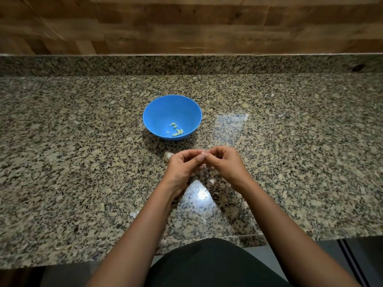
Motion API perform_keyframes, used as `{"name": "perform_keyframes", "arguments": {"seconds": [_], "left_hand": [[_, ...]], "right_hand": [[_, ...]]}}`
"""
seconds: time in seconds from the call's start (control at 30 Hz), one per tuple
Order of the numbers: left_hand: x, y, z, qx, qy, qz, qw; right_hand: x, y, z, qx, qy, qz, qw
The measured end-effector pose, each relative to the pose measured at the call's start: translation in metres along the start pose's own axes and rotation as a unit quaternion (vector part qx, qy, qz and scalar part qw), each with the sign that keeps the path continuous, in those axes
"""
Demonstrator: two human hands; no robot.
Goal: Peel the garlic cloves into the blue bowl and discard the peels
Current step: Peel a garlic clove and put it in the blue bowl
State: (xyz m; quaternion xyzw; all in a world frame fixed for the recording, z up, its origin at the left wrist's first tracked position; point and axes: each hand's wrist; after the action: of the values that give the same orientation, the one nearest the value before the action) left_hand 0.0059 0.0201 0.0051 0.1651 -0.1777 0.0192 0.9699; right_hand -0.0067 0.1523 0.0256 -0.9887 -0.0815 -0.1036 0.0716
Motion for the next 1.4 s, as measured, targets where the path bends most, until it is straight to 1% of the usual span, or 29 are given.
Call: {"name": "perform_keyframes", "arguments": {"seconds": [0.07,0.17,0.27,0.33,0.4,0.5,0.57,0.67,0.73,0.8,0.87,0.9,1.03,1.1,1.13,1.2,1.23,1.33,1.4], "left_hand": [[0.000,0.000,0.000,-0.014,0.005,0.003,1.000],[-0.003,-0.001,0.000,-0.007,0.010,0.002,1.000],[-0.002,-0.003,0.000,0.018,0.005,-0.015,1.000],[-0.001,-0.004,0.000,0.026,0.003,-0.011,1.000],[-0.002,-0.004,0.000,0.007,0.006,-0.006,1.000],[-0.003,-0.003,0.000,-0.049,0.022,-0.014,0.998],[-0.004,-0.002,-0.001,-0.059,0.030,-0.016,0.998],[-0.005,-0.004,-0.001,-0.041,0.024,-0.014,0.999],[-0.005,-0.004,-0.001,-0.052,0.028,-0.015,0.998],[-0.003,-0.004,0.001,-0.082,0.039,-0.019,0.996],[-0.002,-0.003,0.002,-0.131,0.053,-0.018,0.990],[-0.003,-0.003,0.003,-0.156,0.060,-0.017,0.986],[-0.004,0.001,0.002,-0.230,0.071,-0.008,0.971],[-0.005,0.002,0.001,-0.295,0.086,0.005,0.952],[-0.006,0.000,0.000,-0.346,0.102,0.016,0.932],[-0.007,-0.003,-0.004,-0.462,0.146,0.035,0.874],[-0.006,-0.004,-0.007,-0.504,0.167,0.038,0.847],[-0.004,-0.007,-0.016,-0.576,0.206,0.036,0.790],[-0.004,-0.010,-0.021,-0.607,0.236,0.026,0.759]], "right_hand": [[-0.001,-0.001,-0.001,-0.026,0.019,-0.013,0.999],[-0.002,-0.002,-0.002,-0.082,0.046,-0.014,0.995],[-0.003,-0.004,-0.004,-0.082,0.061,-0.018,0.995],[-0.003,-0.006,-0.004,-0.038,0.068,0.003,0.997],[-0.003,-0.006,-0.003,0.058,0.053,0.014,0.997],[-0.001,-0.003,-0.001,0.202,0.015,0.003,0.979],[-0.001,-0.004,0.001,0.231,0.007,0.009,0.973],[-0.001,-0.005,0.004,0.192,0.015,0.027,0.981],[0.000,-0.006,0.003,0.145,0.026,0.021,0.989],[0.001,-0.008,0.000,0.024,0.046,-0.007,0.999],[0.003,-0.009,-0.003,-0.103,0.065,-0.029,0.992],[0.002,-0.010,-0.003,-0.126,0.068,-0.028,0.989],[-0.003,-0.009,0.003,-0.136,0.074,0.015,0.988],[-0.008,-0.010,0.005,-0.134,0.078,0.036,0.987],[-0.012,-0.011,0.006,-0.114,0.076,0.051,0.989],[-0.023,-0.013,0.006,-0.033,0.061,0.083,0.994],[-0.029,-0.014,0.007,0.013,0.049,0.097,0.994],[-0.039,-0.010,0.009,0.127,0.029,0.099,0.987],[-0.038,-0.008,0.011,0.165,0.022,0.094,0.981]]}}
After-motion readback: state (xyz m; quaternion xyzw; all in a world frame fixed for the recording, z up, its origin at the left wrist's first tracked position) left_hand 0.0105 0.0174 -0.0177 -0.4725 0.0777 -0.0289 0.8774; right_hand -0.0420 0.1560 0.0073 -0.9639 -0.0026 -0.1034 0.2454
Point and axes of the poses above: each hand's wrist, its own x-axis away from the middle knuckle, its own y-axis out of the palm, z = x × y, and after that the axes turned 6 degrees about -x, right-handed
